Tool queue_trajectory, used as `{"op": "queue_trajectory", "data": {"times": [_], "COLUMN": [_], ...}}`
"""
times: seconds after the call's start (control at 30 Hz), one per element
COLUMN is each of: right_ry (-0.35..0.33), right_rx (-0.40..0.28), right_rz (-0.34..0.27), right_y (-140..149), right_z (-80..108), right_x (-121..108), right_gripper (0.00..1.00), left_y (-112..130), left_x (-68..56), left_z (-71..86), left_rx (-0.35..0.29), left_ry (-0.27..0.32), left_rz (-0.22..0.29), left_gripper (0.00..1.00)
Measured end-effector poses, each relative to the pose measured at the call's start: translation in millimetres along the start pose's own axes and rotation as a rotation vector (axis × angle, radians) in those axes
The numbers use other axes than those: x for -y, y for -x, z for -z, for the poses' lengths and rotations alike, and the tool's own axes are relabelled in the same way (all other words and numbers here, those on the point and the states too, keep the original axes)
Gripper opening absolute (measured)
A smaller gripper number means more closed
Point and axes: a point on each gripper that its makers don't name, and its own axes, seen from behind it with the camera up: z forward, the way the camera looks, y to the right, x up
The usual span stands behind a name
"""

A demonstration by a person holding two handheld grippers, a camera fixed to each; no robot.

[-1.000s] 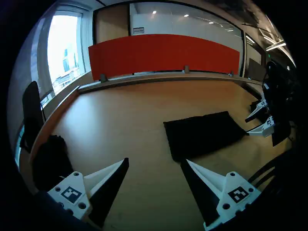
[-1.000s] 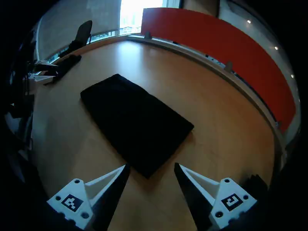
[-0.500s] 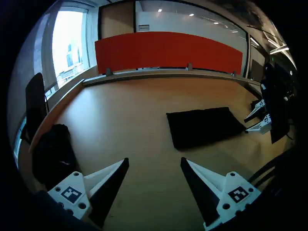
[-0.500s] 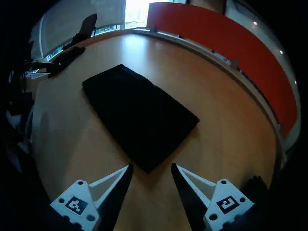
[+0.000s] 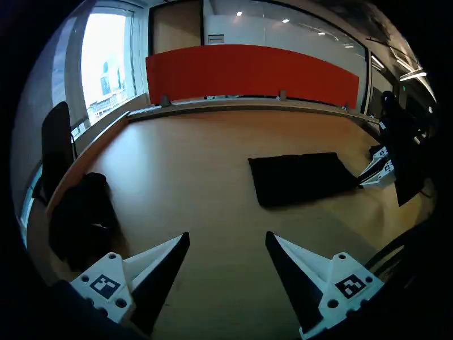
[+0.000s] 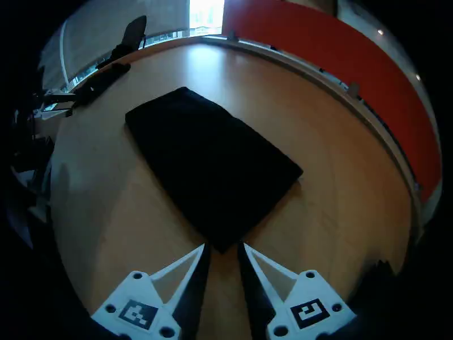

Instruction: Fold towel

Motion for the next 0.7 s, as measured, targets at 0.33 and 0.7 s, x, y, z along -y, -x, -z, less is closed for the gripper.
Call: {"op": "queue_trajectory", "data": {"times": [0.33,0.7], "right_ry": [-0.007,0.012], "right_rx": [0.006,-0.031], "right_rz": [0.009,-0.001], "right_y": [1.4,-10.3], "right_z": [-0.6,1.9], "right_x": [0.3,-1.9], "right_gripper": [0.17,0.03], "left_y": [3.4,-0.6], "left_x": [-2.2,0.1], "left_z": [5.7,7.2], "left_rx": [0.005,-0.004], "left_ry": [0.002,0.001], "left_rz": [0.006,0.000], "left_gripper": [1.00,1.00]}}
